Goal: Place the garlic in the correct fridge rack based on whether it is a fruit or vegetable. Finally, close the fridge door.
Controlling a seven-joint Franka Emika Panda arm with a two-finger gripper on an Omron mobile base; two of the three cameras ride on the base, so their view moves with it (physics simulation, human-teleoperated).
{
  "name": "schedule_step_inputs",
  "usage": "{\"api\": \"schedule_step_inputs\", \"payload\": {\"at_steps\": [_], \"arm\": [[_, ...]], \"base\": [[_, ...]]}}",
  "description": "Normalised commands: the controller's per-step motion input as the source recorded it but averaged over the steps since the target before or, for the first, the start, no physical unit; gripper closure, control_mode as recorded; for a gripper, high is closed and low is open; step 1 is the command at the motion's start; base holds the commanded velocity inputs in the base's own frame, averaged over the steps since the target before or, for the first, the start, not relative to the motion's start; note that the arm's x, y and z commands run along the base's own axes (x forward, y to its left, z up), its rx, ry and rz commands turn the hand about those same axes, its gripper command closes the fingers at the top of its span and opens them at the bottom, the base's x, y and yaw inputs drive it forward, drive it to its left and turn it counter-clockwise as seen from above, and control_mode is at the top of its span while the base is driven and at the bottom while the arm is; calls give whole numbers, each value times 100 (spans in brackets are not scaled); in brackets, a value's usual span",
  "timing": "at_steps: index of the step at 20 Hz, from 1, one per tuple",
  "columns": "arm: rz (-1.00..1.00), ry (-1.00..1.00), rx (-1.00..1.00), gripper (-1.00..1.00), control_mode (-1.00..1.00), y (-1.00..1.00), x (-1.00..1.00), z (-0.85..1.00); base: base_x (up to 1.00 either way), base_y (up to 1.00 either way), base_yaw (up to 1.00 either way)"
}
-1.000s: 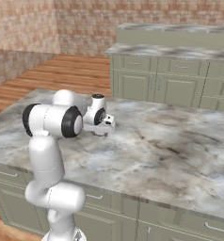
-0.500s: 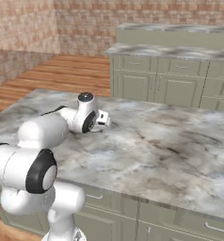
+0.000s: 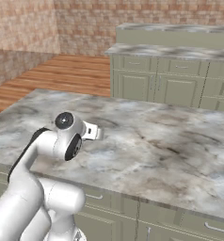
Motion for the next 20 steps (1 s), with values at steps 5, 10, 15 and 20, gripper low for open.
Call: {"api": "schedule_step_inputs", "payload": {"at_steps": [5, 10, 15, 20], "arm": [[0, -1, 0, 100, -100, 24, -88, 1], [0, 2, -1, 100, -100, 24, -33, -1], [2, -3, -2, 100, 100, 12, -8, -2], [0, 0, 0, 100, 100, 0, 0, 0]], "base": [[0, 0, 0], [0, 0, 0], [-14, 0, -1], [-76, -9, -54]]}}
